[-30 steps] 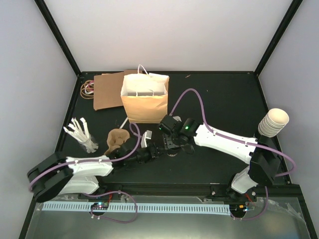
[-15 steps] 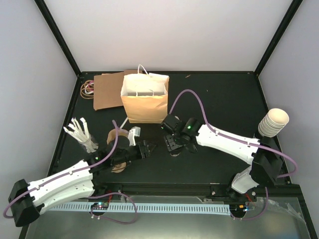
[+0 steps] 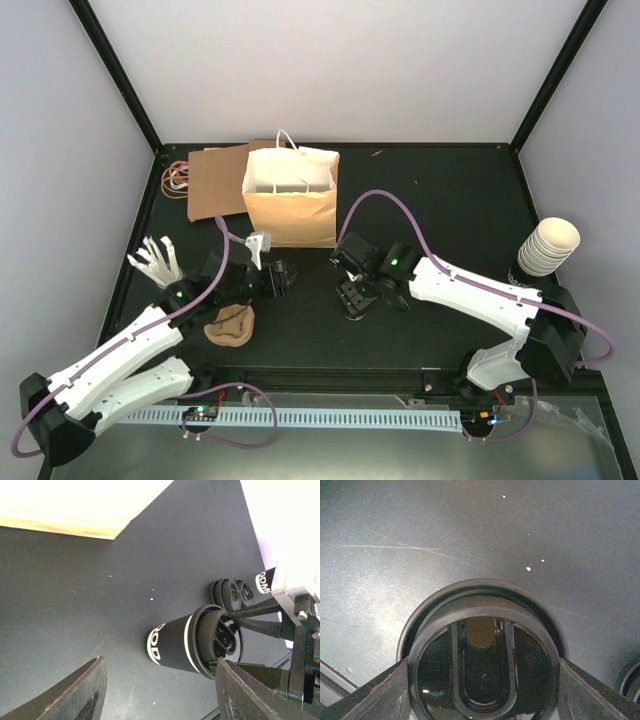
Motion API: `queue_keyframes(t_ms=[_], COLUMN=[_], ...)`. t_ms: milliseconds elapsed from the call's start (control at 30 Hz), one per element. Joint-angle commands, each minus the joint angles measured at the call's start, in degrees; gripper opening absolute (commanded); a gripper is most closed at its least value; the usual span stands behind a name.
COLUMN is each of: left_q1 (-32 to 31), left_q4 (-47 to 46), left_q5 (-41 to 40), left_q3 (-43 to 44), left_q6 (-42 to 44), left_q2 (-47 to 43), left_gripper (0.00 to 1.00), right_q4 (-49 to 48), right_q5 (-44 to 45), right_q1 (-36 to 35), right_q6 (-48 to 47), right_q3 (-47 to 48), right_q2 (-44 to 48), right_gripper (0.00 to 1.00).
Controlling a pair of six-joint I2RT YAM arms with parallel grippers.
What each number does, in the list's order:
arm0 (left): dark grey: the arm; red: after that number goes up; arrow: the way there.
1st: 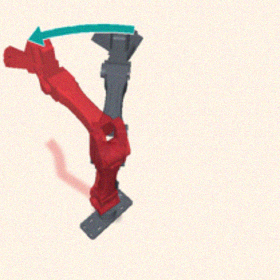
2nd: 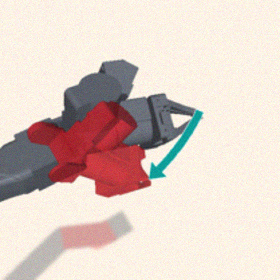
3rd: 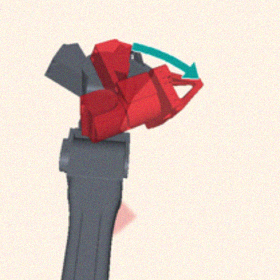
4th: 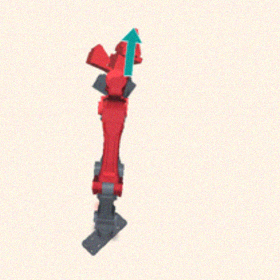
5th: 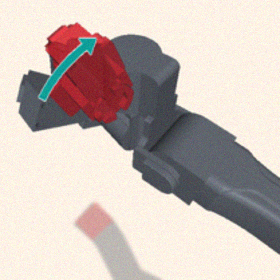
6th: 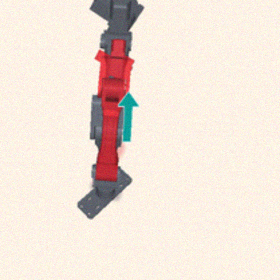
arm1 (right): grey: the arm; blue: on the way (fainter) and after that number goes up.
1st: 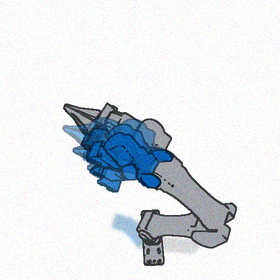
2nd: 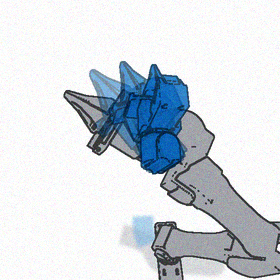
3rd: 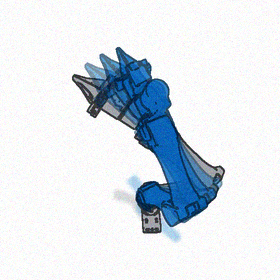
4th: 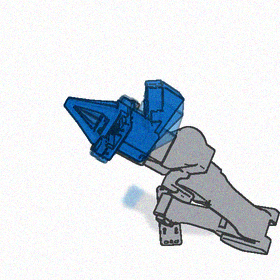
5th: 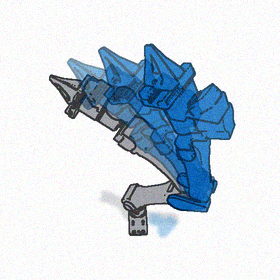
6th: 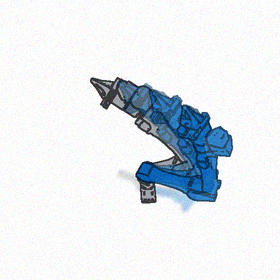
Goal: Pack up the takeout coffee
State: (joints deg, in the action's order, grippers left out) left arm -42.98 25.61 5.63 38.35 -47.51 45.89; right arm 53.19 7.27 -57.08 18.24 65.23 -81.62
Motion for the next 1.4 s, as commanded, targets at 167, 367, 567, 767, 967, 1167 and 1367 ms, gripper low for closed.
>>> queue_keyframes(t_ms=[167,367,567,767,967,1167,1367], left_q1=[9.51,17.18,25.43,28.23,28.81,29.09,29.10], left_q4=[17.18,25.67,29.93,32.34,34.87,36.83,42.37], left_q5=[-1.25,-4.02,-4.05,-2.58,-4.59,-4.49,-3.15], left_q3=[16.10,30.98,41.71,51.23,60.12,64.46,68.88], left_q6=[14.02,21.85,26.64,29.57,30.73,31.06,30.62], left_q2=[1.87,7.86,16.78,30.12,40.22,47.03,51.72], left_gripper=[0.65,0.67,0.76,0.79,0.78,0.73,0.45], right_q4=[-0.55,-1.76,-2.67,-2.41,-2.38,-2.56,-2.58], right_q5=[2.50,4.42,5.11,6.51,7.90,9.91,10.69], right_q1=[0.22,0.21,0.21,0.21,0.23,0.30,0.30], right_q6=[-2.91,-2.99,-3.17,-3.12,-2.70,-2.24,-1.94], right_q3=[-1.20,-2.20,-3.32,-3.56,-3.86,-4.96,-5.55], right_q2=[5.38,9.37,12.77,15.25,18.21,21.34,22.64], right_gripper=[0.63,0.63,0.63,0.63,0.62,0.61,0.60])
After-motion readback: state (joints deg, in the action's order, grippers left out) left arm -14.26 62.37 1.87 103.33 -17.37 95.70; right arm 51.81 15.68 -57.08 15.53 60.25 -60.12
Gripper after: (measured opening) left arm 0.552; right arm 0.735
